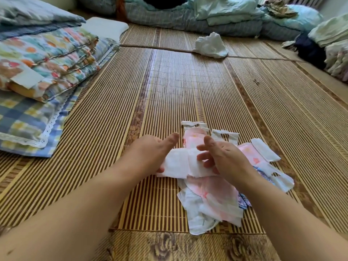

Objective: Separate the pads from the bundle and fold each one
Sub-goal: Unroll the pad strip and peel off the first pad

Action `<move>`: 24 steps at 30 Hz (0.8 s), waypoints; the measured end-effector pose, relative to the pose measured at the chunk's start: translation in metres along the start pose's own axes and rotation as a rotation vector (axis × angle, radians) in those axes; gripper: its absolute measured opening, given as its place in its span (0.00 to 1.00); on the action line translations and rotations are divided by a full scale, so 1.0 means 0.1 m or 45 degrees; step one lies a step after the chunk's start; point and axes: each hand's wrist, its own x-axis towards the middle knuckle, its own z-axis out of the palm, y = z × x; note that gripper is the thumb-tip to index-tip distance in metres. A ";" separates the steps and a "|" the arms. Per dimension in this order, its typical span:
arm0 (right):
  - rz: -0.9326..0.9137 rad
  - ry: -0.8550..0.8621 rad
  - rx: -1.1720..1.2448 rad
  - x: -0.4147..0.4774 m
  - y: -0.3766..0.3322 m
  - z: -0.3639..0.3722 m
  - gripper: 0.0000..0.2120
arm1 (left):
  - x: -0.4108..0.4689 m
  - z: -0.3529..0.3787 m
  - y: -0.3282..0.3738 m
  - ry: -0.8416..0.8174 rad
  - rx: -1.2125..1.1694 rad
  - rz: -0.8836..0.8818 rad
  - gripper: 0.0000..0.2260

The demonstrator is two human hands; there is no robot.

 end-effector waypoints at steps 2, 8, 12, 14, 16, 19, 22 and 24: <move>0.018 -0.010 0.004 0.00 0.00 0.00 0.19 | 0.02 -0.01 -0.05 0.066 0.225 0.012 0.28; -0.073 0.172 -0.196 0.02 0.01 -0.17 0.07 | 0.06 -0.04 -0.16 0.151 0.498 -0.003 0.15; 0.007 0.345 -0.591 0.04 0.05 -0.38 0.11 | 0.09 -0.05 -0.16 0.098 0.458 -0.027 0.05; 0.158 0.234 -0.665 0.03 0.07 -0.41 0.15 | 0.09 -0.06 -0.17 0.092 0.437 -0.016 0.05; 0.237 0.148 -0.708 0.01 0.07 -0.39 0.19 | 0.10 -0.08 -0.16 0.099 0.413 -0.004 0.04; 0.229 0.152 -0.740 0.00 0.03 -0.36 0.21 | 0.09 -0.12 -0.14 0.105 0.334 -0.001 0.05; 0.237 0.163 -0.735 -0.01 0.01 -0.33 0.19 | 0.07 -0.13 -0.12 0.107 0.234 -0.010 0.06; 0.247 0.161 -0.749 -0.02 0.00 -0.31 0.19 | 0.06 -0.13 -0.11 0.102 0.184 -0.014 0.07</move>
